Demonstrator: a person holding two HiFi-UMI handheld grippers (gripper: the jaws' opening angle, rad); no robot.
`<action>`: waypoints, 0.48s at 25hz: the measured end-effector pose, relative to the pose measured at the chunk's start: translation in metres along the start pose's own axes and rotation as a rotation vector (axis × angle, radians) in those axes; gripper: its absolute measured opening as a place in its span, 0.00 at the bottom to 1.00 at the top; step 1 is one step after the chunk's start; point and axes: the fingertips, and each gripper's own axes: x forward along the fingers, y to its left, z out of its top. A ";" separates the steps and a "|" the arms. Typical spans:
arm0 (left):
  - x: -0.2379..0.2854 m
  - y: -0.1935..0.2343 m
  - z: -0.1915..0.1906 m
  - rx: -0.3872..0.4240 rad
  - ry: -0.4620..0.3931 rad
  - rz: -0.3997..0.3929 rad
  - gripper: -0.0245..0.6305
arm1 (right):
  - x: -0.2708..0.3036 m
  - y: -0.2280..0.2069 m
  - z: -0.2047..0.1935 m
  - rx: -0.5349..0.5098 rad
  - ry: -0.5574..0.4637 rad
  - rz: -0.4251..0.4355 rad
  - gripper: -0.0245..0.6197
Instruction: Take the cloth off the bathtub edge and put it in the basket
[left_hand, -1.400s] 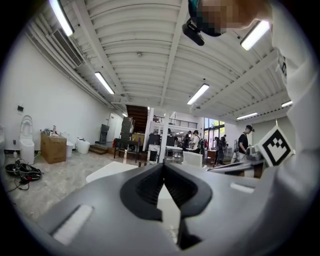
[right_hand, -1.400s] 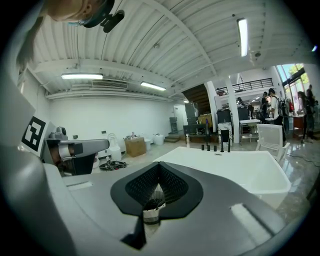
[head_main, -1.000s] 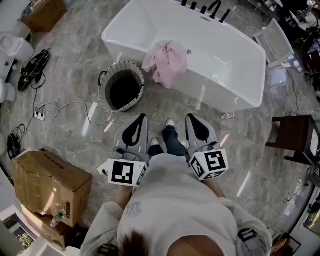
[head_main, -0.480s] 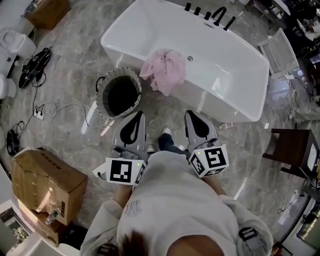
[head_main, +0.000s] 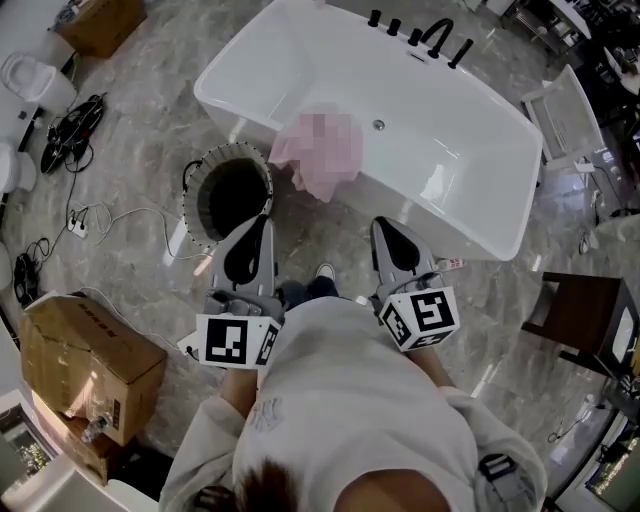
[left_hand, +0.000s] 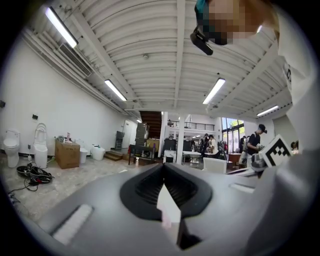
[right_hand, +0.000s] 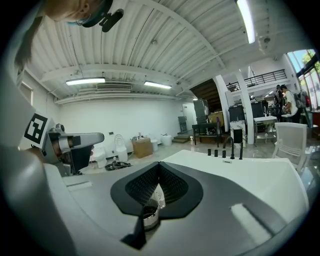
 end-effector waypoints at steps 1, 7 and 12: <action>0.001 0.001 0.001 -0.001 -0.003 0.011 0.11 | 0.000 -0.004 0.000 0.001 0.001 0.002 0.04; 0.014 0.002 0.005 -0.019 -0.007 0.045 0.11 | -0.001 -0.023 -0.001 0.026 0.003 -0.005 0.04; 0.033 -0.008 0.009 -0.006 -0.008 0.020 0.11 | 0.000 -0.038 0.000 0.040 0.003 -0.022 0.04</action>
